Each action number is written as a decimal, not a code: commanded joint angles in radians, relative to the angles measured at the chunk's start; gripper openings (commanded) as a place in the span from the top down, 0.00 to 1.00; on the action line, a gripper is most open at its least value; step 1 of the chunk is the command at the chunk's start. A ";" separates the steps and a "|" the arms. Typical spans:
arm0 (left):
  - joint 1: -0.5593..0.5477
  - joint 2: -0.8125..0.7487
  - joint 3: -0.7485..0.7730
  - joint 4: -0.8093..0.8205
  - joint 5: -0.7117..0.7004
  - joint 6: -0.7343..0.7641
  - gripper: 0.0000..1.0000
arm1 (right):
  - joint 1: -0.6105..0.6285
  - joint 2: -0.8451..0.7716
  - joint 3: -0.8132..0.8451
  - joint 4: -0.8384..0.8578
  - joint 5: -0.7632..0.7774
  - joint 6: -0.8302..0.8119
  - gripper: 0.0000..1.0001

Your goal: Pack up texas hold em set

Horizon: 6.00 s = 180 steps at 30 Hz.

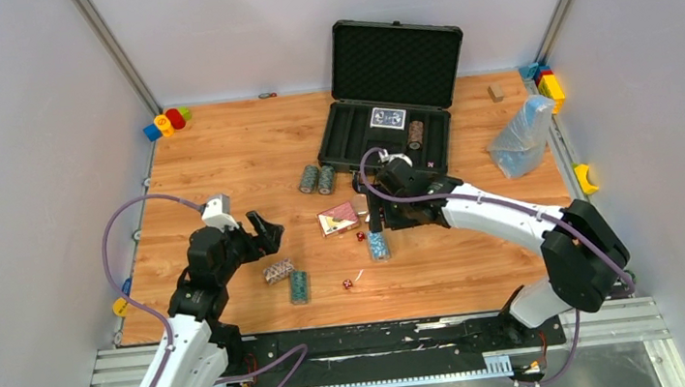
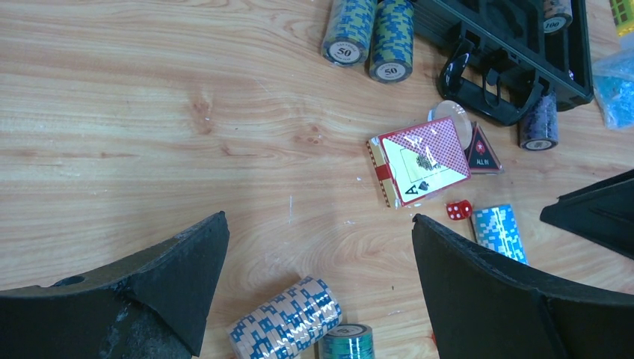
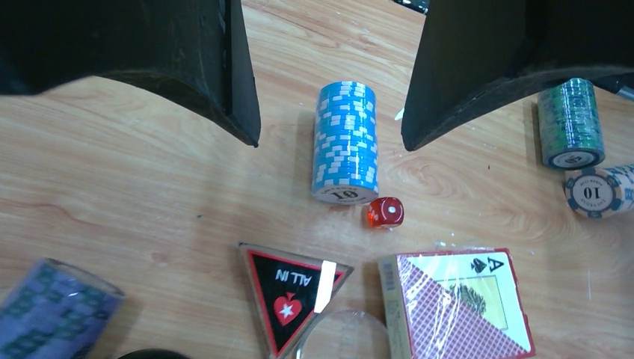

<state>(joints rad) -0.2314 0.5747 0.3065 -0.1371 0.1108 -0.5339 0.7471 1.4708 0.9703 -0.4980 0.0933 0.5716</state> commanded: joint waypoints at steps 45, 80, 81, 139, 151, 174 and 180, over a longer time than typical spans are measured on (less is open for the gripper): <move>0.003 -0.015 0.005 0.015 -0.017 -0.009 0.00 | -0.458 0.340 0.495 0.081 -0.007 -0.078 0.78; 0.001 -0.008 0.006 0.015 -0.027 -0.008 0.00 | -0.553 0.547 0.706 -0.089 -0.168 0.066 0.71; 0.002 -0.010 0.006 0.013 -0.028 -0.009 0.00 | -0.558 0.559 0.725 -0.089 -0.163 0.063 0.71; 0.002 -0.032 0.003 0.000 -0.031 -0.011 0.01 | -0.423 0.453 0.633 -0.091 0.100 -0.065 0.93; 0.002 -0.050 0.002 -0.010 -0.017 -0.002 0.01 | -0.253 -0.003 0.183 0.022 0.066 -0.107 0.42; 0.002 -0.175 -0.041 0.014 0.095 0.009 0.00 | -0.218 -0.327 -0.149 0.068 0.100 0.070 0.21; 0.002 -0.168 -0.038 0.012 0.092 0.006 0.00 | -0.218 -0.249 -0.117 0.068 0.090 0.097 0.23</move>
<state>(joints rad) -0.2314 0.4091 0.2703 -0.1658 0.1841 -0.5339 0.5236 1.1748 0.8230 -0.4515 0.1673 0.6315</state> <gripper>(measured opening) 0.998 0.773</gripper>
